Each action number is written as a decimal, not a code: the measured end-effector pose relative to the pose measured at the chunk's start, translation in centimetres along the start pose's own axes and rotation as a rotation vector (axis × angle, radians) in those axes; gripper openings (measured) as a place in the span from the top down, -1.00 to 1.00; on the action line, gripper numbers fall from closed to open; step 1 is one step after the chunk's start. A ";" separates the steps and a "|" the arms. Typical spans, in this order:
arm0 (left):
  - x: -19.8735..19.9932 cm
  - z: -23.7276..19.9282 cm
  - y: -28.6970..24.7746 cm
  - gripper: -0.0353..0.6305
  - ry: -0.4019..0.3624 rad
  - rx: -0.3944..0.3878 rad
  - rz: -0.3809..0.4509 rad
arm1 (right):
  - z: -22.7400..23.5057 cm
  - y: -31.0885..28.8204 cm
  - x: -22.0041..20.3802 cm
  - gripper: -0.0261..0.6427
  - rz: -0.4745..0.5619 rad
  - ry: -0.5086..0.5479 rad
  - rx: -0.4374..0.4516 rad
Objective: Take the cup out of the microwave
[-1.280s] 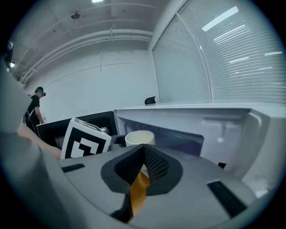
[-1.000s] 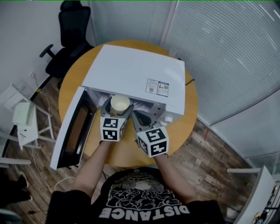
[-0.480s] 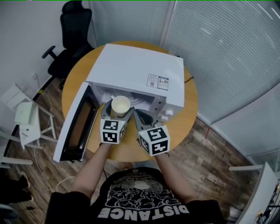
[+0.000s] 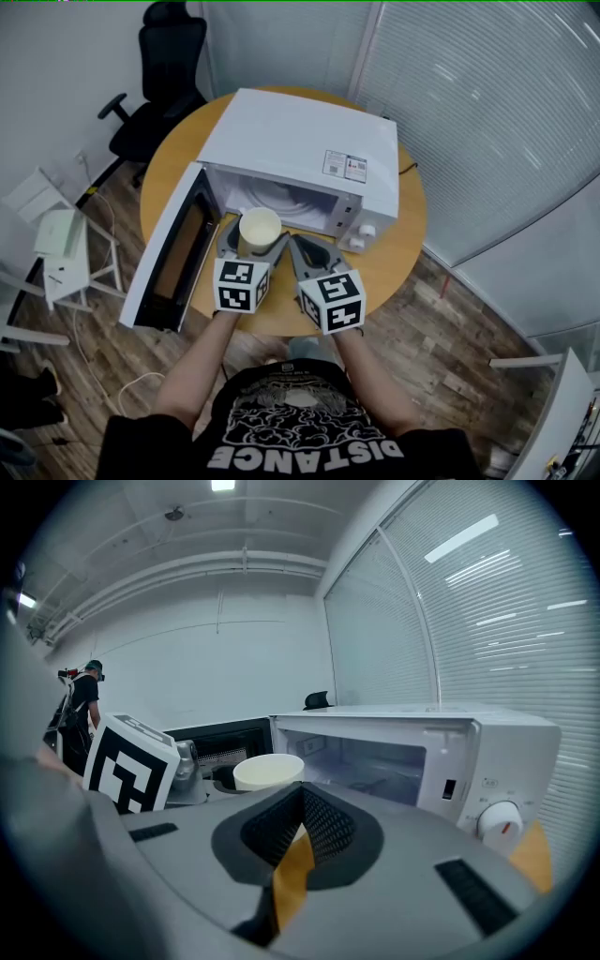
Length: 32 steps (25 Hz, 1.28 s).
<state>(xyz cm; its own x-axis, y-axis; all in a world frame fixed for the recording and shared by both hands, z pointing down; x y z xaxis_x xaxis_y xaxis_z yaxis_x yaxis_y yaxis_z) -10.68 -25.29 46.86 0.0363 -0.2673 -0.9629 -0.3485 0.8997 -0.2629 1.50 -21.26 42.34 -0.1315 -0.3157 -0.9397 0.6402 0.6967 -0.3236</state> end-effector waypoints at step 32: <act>0.0 0.8 9.4 -0.44 0.003 0.000 0.032 | -5.3 4.7 -1.2 0.88 0.026 0.045 -0.032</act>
<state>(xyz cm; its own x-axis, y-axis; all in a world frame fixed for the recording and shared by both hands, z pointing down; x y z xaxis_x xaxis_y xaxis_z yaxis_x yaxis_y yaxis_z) -13.21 -16.55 44.36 0.0220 -0.2391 -0.9707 -0.3496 0.9078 -0.2315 0.66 -14.24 41.41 -0.1497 -0.2683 -0.9516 0.6190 0.7251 -0.3018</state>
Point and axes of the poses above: the fingertips, and each gripper's own axes: y backward along the fingers, z to its right, x out of its top, the point moved 7 cm from there along y, backward along the fingers, and after that the axes turned 7 degrees about x, right-handed, at the moved point
